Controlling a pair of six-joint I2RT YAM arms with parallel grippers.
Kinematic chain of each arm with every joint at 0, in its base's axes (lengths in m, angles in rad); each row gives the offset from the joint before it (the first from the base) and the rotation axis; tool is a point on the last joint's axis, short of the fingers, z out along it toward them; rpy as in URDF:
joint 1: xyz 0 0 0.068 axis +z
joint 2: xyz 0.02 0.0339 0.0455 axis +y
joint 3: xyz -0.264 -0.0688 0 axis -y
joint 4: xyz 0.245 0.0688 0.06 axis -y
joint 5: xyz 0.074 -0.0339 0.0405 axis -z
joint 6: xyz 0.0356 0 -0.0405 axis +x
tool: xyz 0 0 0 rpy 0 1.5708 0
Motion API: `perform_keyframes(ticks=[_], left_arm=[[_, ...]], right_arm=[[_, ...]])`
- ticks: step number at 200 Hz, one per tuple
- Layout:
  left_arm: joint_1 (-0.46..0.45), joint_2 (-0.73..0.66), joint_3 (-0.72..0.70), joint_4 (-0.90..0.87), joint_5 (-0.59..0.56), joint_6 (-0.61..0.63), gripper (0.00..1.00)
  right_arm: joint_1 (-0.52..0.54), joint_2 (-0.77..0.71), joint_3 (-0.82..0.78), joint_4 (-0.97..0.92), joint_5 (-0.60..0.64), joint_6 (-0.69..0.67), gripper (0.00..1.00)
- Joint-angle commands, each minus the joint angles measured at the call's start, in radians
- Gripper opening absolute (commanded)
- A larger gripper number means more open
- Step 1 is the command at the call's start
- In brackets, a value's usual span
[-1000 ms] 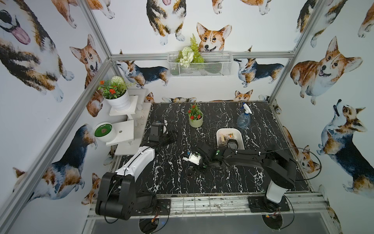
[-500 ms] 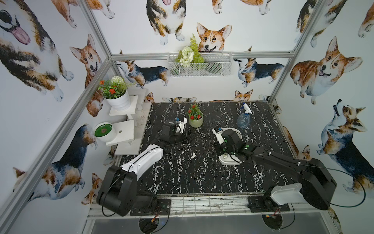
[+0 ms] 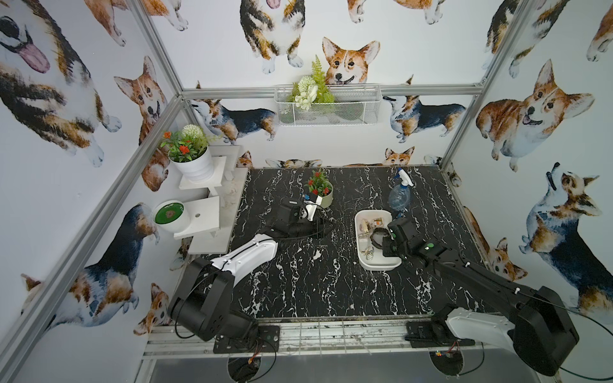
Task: Put the watch into the storage box
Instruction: Place the watch in the storage box.
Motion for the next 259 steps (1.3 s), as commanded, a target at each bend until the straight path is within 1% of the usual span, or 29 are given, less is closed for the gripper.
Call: perform_keyframes(ticks=[1,47,104,125,180,198,205,212,238,244,257,259], left_arm=[[0.000,-0.007,0.004,0.031,0.007,0.019,0.50],[0.001,-0.023,-0.003,0.020,-0.013,0.032,0.51],[0.001,-0.019,0.000,0.012,-0.021,0.040,0.51],[0.001,-0.018,0.002,0.010,-0.023,0.040,0.51],[0.015,-0.031,-0.005,0.006,-0.046,0.025,0.51],[0.032,-0.048,-0.010,-0.002,-0.079,0.011,0.51],[0.043,-0.055,-0.013,-0.006,-0.083,0.007,0.51],[0.055,-0.064,-0.015,-0.007,-0.090,0.004,0.51],[0.097,-0.099,0.010,-0.080,-0.193,0.014,0.51],[0.109,-0.106,0.059,-0.105,-0.221,0.025,0.51],[0.140,-0.120,0.097,-0.151,-0.271,0.049,0.51],[0.146,-0.123,0.103,-0.158,-0.281,0.054,0.52]], right_arm=[[-0.002,0.029,-0.007,-0.032,-0.006,0.052,0.00],[-0.001,0.101,-0.006,-0.032,-0.039,0.088,0.00],[-0.003,0.107,-0.014,-0.049,-0.028,0.095,0.00],[-0.003,0.104,-0.020,-0.049,-0.028,0.100,0.03],[-0.002,0.098,-0.012,-0.053,-0.017,0.086,0.26],[-0.002,0.099,0.006,-0.066,-0.007,0.072,0.43],[-0.003,0.100,0.014,-0.074,-0.002,0.066,0.47],[-0.002,0.097,0.021,-0.079,0.002,0.056,0.50],[-0.002,0.059,0.063,-0.081,0.033,0.008,0.56],[-0.002,0.048,0.079,-0.075,0.038,-0.019,0.57],[-0.003,0.030,0.124,-0.056,0.066,-0.075,0.62],[-0.003,0.029,0.132,-0.051,0.072,-0.084,0.66]])
